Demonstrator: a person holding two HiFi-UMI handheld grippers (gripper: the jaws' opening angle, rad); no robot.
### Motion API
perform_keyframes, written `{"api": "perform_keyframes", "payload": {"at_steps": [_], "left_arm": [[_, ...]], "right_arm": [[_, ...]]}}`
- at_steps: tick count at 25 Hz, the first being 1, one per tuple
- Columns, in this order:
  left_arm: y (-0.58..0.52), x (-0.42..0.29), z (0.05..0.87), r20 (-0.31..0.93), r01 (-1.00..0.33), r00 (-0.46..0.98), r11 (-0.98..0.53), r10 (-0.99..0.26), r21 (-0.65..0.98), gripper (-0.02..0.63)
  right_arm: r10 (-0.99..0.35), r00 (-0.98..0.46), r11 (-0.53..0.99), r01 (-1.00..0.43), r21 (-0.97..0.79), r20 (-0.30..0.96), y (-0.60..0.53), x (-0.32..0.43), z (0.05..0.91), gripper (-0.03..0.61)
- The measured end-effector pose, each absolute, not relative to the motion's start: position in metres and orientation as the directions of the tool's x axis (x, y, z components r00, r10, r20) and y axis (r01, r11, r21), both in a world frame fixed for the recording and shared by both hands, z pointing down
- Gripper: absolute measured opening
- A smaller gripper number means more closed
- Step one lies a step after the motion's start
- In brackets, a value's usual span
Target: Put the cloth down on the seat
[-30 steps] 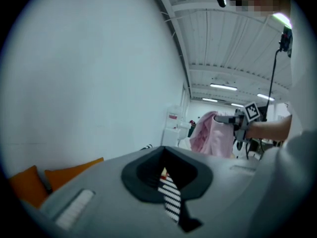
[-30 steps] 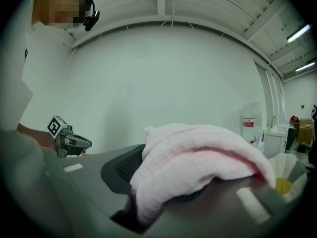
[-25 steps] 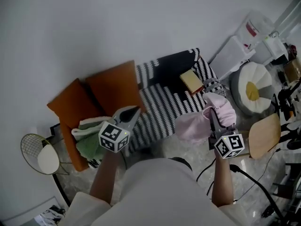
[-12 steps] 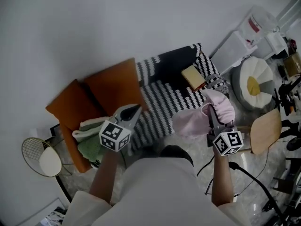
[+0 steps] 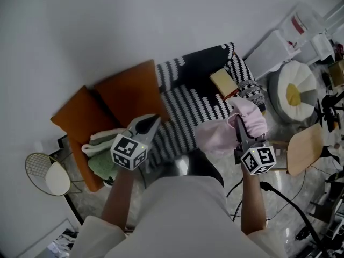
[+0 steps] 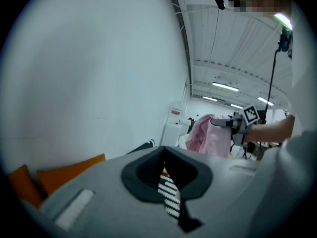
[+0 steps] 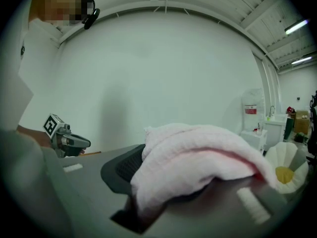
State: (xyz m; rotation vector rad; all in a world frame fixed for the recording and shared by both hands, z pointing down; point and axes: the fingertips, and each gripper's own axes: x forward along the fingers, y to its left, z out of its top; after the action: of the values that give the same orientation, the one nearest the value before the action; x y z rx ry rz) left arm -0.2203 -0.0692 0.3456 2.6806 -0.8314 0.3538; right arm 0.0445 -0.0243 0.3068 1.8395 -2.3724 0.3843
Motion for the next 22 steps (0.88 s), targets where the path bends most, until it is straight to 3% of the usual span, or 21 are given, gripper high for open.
{"api": "perform_keyframes", "payload": {"at_steps": [22], "left_arm": [[-0.14,-0.136,0.392,0.358,-0.709,0.702,-0.655,-0.616,0.263,-0.001]], "right_arm": [[-0.795,-0.466,0.417,-0.885,-0.209,0.388,-0.134,0.124,0.393,0.127]]}}
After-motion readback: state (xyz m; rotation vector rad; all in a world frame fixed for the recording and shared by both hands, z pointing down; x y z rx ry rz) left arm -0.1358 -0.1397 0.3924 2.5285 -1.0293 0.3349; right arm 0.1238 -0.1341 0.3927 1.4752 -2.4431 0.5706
